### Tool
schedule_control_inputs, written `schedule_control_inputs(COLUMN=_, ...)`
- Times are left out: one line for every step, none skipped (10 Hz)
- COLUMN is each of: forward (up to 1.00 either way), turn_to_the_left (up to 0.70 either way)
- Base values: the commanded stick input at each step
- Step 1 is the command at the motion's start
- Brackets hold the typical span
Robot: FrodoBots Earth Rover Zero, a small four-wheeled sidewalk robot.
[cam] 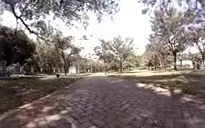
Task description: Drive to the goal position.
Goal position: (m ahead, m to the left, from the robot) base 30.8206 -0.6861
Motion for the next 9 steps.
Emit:
schedule_control_inputs(forward=0.7, turn_to_the_left=0.0)
schedule_control_inputs(forward=0.7, turn_to_the_left=0.0)
schedule_control_inputs(forward=0.7, turn_to_the_left=0.0)
schedule_control_inputs(forward=0.7, turn_to_the_left=0.0)
schedule_control_inputs(forward=0.7, turn_to_the_left=0.0)
schedule_control_inputs(forward=0.7, turn_to_the_left=0.0)
schedule_control_inputs(forward=0.7, turn_to_the_left=0.0)
schedule_control_inputs(forward=0.7, turn_to_the_left=0.0)
schedule_control_inputs(forward=0.7, turn_to_the_left=0.0)
